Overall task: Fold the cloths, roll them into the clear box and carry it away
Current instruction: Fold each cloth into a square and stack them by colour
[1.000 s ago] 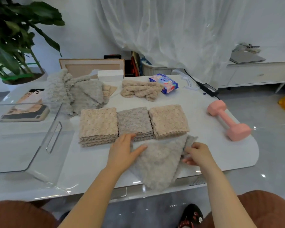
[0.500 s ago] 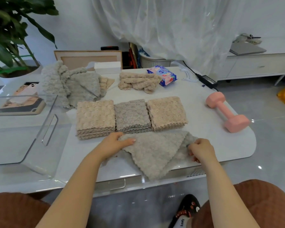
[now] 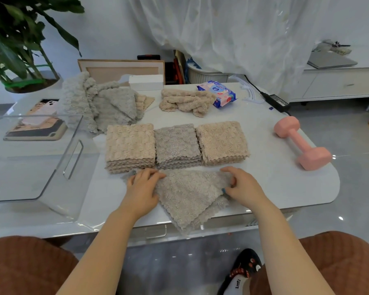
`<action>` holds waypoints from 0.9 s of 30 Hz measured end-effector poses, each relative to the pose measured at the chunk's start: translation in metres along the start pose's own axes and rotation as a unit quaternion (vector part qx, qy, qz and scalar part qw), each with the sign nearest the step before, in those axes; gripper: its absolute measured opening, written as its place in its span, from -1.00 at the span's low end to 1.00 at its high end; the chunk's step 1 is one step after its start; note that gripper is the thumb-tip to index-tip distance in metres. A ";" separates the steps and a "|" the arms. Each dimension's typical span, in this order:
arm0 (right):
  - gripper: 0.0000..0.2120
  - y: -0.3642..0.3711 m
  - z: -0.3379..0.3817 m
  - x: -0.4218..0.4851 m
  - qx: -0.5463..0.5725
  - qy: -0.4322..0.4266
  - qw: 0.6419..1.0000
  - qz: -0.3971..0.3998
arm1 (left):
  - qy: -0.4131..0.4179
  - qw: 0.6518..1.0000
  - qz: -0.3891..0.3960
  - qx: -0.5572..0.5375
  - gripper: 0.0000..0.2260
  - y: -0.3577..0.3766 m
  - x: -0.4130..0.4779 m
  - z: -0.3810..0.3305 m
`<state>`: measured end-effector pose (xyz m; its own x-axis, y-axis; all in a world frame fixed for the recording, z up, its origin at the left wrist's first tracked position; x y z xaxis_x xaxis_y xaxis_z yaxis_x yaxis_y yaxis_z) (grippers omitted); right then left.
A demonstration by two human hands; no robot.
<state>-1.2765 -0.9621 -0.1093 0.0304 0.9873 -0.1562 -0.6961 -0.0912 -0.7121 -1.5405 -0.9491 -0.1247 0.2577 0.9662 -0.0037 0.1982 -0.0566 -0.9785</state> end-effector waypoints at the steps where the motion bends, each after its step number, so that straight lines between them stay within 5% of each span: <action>1: -0.56 0.009 0.006 0.001 0.000 -0.018 1.000 0.023 | -0.015 1.000 -0.016 -0.010 -0.55 -0.002 0.000 0.003; 7: -0.76 0.022 0.012 0.001 -0.025 -0.019 0.999 0.022 | -0.180 0.976 -0.120 0.027 -0.62 -0.023 -0.012 0.035; 10: -0.92 -0.005 -0.012 0.001 -0.043 0.094 0.993 -0.061 | -0.324 0.946 -0.007 -0.024 -0.51 -0.007 -0.023 0.072; 11: -0.83 -0.012 -0.022 0.000 -0.029 0.136 0.987 -0.076 | -0.349 0.936 0.043 -0.034 -0.47 -0.001 -0.026 0.076; 13: -0.69 -0.009 -0.036 -0.001 0.025 0.197 0.978 -0.060 | -0.352 0.926 0.101 -0.093 -0.44 0.009 -0.027 0.070; 17: -0.66 0.015 -0.036 0.003 0.170 0.202 0.963 -0.049 | -0.286 0.927 0.100 -0.221 -0.69 0.015 -0.013 0.032; 20: -0.79 0.017 -0.032 0.006 0.284 0.179 0.938 -0.090 | -0.279 0.870 0.085 -0.398 -0.84 0.018 -0.007 0.011; 24: -0.79 -0.012 -0.029 0.005 0.306 0.144 0.928 -0.156 | -0.277 0.796 -0.005 -0.538 -0.78 0.009 -0.003 0.012; 27: -0.78 -0.034 -0.022 -0.001 0.383 0.127 0.891 -0.208 | -0.244 0.827 -0.097 -0.496 -0.76 -0.012 -0.006 0.025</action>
<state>-1.2364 -0.9628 -0.1000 0.4947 0.8440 -0.2071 -0.8685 0.4884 -0.0845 -1.5684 -0.9475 -0.1181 -0.2342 0.9542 -0.1860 0.9328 0.1666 -0.3196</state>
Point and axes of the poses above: each hand's wrist, its own x-axis towards the middle knuckle, its own y-axis out of the palm, z = x × y, the point moved 9 cm from there along x, towards the middle knuckle, and after that the axes turned 10 degrees about x, right-handed, at the moved point
